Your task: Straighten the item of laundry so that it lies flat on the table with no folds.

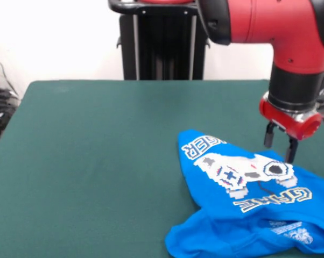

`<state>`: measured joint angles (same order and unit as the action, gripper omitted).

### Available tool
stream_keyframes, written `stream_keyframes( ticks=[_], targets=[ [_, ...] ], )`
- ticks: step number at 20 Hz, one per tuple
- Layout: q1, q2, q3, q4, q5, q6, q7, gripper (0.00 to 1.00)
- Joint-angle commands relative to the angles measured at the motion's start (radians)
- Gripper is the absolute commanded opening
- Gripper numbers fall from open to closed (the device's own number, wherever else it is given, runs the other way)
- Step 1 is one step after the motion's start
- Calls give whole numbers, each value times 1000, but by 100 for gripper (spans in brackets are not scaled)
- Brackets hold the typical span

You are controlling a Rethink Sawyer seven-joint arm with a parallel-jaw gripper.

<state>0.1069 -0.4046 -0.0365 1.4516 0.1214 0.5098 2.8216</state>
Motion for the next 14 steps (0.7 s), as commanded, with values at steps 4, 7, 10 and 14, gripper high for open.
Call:
stream_keyframes(
  ticks=[4,7,10,14],
  targets=[
    [60,158,27,52,-16,-91,87,100],
    [46,158,40,64,-20,-98,63,100],
    [37,147,56,81,-22,-92,42,100],
    [-15,121,135,134,-29,-109,-20,100]
  ],
)
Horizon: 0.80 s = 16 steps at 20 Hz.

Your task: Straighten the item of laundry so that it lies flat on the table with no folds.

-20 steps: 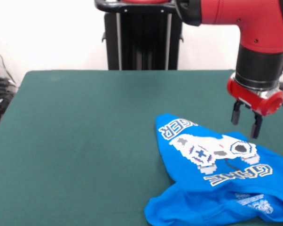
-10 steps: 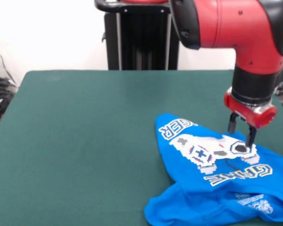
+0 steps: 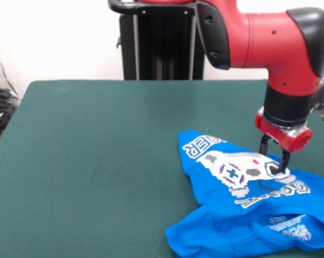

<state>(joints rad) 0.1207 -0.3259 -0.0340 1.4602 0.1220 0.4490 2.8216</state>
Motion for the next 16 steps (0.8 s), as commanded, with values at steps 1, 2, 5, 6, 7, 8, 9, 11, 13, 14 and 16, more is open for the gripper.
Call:
stream_keyframes(
  ticks=[1,2,5,6,7,8,9,11,13,14,16],
  targets=[
    [-39,35,150,138,-29,-51,-29,100],
    [-46,26,162,149,-30,-51,-35,100],
    [-54,6,181,171,-32,-44,-35,100],
    [-59,-1,185,178,-35,-40,-36,100],
    [-65,-7,189,184,-38,-36,-40,100],
    [-73,-14,194,191,-41,-33,-45,100],
    [-80,-21,198,196,-44,-28,-50,100],
    [-87,-28,204,204,-47,-25,-55,100],
    [-94,-34,213,214,-49,-32,-57,100],
    [-98,-41,219,222,-51,-32,-57,100],
    [-102,-56,228,236,-52,-30,-56,100]
  ],
)
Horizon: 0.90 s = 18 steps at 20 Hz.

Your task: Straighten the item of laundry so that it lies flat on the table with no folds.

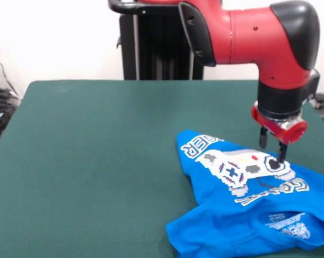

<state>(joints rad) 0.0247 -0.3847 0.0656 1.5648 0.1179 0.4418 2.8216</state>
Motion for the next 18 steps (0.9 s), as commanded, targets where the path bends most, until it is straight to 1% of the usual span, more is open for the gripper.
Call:
stream_keyframes(
  ticks=[1,5,9,12,18],
  targets=[
    [-8,-5,132,137,-48,-19,-53,100],
    [0,-14,126,137,-55,-7,-35,100],
    [-6,6,128,126,-67,-20,-39,100],
    [1,5,125,126,-66,-21,-28,100],
    [15,50,101,91,-77,-35,-25,100]
  ],
)
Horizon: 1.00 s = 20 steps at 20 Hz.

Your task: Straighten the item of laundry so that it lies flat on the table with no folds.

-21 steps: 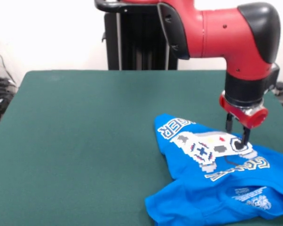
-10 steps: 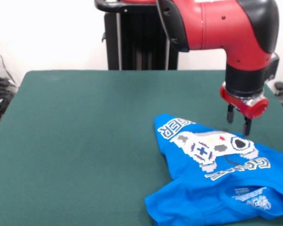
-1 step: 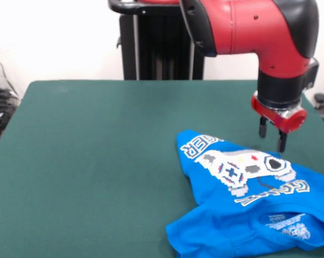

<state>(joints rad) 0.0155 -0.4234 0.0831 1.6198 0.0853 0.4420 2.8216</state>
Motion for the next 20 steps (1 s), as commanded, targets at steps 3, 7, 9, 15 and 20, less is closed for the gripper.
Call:
stream_keyframes(
  ticks=[3,7,9,15,20],
  targets=[
    [33,118,73,18,-50,-54,-21,100],
    [45,141,61,-2,-52,-67,-16,100],
    [52,156,53,-17,-50,-69,-11,100],
    [77,196,24,-57,-49,-88,12,100],
    [128,218,-28,-97,-26,-97,67,100]
  ],
)
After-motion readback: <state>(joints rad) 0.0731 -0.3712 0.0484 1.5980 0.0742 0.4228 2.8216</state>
